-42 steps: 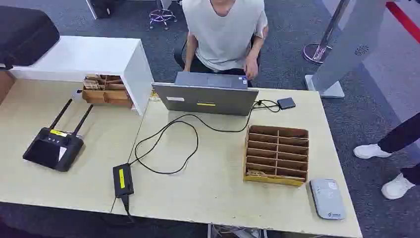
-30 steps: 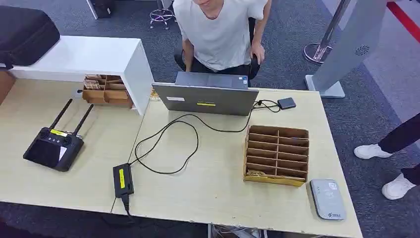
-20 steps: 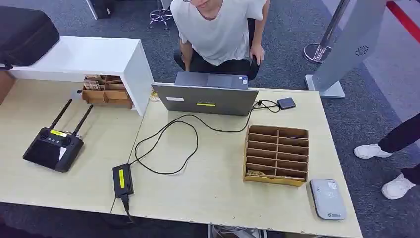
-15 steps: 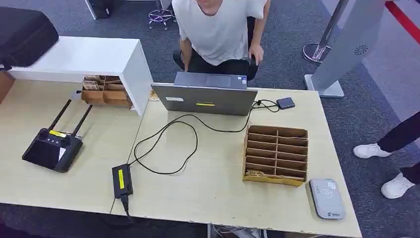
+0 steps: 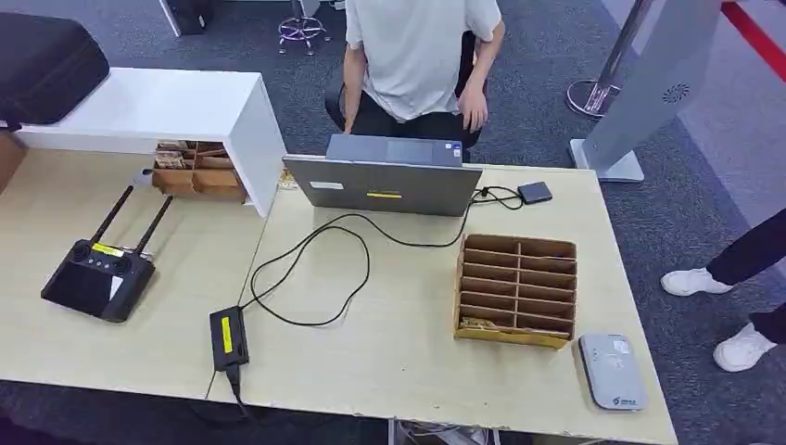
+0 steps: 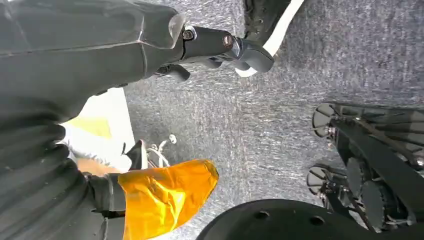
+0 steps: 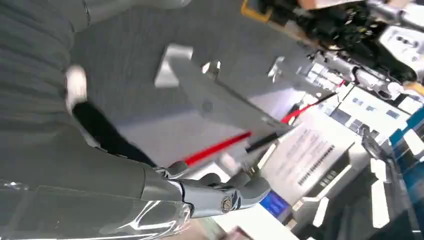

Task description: Pass the card to the sensor for recognition and then transmit it.

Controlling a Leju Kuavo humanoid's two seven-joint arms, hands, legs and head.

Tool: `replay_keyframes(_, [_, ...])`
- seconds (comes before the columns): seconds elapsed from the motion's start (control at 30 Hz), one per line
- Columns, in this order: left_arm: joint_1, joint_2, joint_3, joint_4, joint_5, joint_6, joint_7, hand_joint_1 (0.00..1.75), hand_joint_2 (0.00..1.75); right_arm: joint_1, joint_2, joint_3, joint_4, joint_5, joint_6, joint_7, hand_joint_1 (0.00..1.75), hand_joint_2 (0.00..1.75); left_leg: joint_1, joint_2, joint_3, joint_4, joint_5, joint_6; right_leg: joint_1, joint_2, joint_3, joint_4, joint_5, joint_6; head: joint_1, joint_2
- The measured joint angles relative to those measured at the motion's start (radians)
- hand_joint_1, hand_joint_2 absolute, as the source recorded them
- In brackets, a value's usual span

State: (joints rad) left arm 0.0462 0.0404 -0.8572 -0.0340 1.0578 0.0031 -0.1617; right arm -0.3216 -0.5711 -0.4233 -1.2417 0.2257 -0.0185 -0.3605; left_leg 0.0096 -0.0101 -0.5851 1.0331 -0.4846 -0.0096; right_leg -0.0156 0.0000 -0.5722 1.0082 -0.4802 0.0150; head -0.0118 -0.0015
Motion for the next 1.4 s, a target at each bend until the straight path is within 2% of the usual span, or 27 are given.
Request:
replay_keyframes(0.07, [0.0, 0.005, 0.0, 0.0, -0.008, 0.0, 0.0, 0.0, 1.75, -0.053, -0.011, 0.084, -0.016, 0.127, -0.067, 0.004, 0.0, 1.75, 0.0, 0.0, 0.0, 0.0, 0.001, 0.0, 0.0, 0.0, 0.0, 0.001, 0.0, 0.0, 0.0, 0.0])
replay_keyframes(0.3, [-0.004, 0.013, -0.006, 0.0, -0.037, 0.0, 0.002, 0.0, 1.75, -0.243, -0.022, 0.347, -0.017, 0.437, -0.218, 0.029, 0.0, 1.75, 0.001, -0.001, 0.001, 0.0, 0.002, -0.001, 0.001, -0.001, 0.0, 0.001, 0.001, 0.0, 0.0, 0.0])
replay_keyframes(0.43, [-0.008, 0.016, -0.014, 0.0, -0.044, 0.0, 0.01, 0.0, 1.75, -0.323, -0.021, 0.459, 0.003, 0.49, -0.252, 0.048, 0.0, 1.75, 0.001, -0.003, 0.0, 0.0, 0.003, -0.002, 0.001, -0.003, -0.001, 0.002, 0.001, 0.0, 0.0, 0.0])
replay_keyframes(0.67, [-0.009, 0.016, -0.015, 0.0, -0.049, 0.0, 0.012, 0.0, 1.75, -0.361, -0.021, 0.525, 0.015, 0.505, -0.264, 0.049, 0.0, 1.75, 0.001, -0.004, -0.002, 0.0, 0.003, -0.002, 0.001, -0.004, -0.001, 0.001, 0.001, 0.0, 0.0, 0.0])
replay_keyframes(0.87, [-0.015, 0.019, -0.021, 0.0, -0.065, 0.0, 0.031, 0.0, 1.75, -0.438, -0.017, 0.628, 0.063, 0.715, -0.345, 0.089, 0.0, 1.75, 0.001, -0.004, -0.001, 0.0, 0.003, -0.002, 0.001, -0.004, -0.001, 0.002, 0.001, 0.0, 0.0, 0.0])
replay_keyframes(1.03, [-0.019, 0.019, -0.023, 0.0, -0.069, 0.0, 0.048, 0.0, 1.75, -0.489, 0.01, 0.737, 0.098, 0.815, -0.357, 0.127, 0.0, 1.75, 0.001, -0.004, -0.001, 0.0, 0.003, -0.002, 0.002, -0.004, -0.001, 0.002, 0.001, 0.0, 0.0, 0.0])
replay_keyframes(1.17, [-0.022, 0.019, -0.024, 0.0, -0.07, 0.0, 0.054, 0.0, 1.75, -0.514, 0.047, 0.818, 0.109, 0.877, -0.334, 0.174, 0.0, 1.75, 0.001, -0.004, -0.001, 0.0, 0.003, -0.002, 0.002, -0.004, -0.001, 0.003, 0.001, 0.0, 0.0, 0.0])
replay_keyframes(1.4, [-0.025, 0.019, -0.029, 0.0, -0.07, 0.0, 0.055, 0.0, 1.75, -0.556, 0.094, 0.914, 0.147, 0.907, -0.336, 0.205, 0.0, 1.75, 0.001, -0.004, -0.001, 0.0, 0.003, -0.003, 0.002, -0.004, -0.001, 0.002, 0.001, 0.0, 0.0, 0.0])
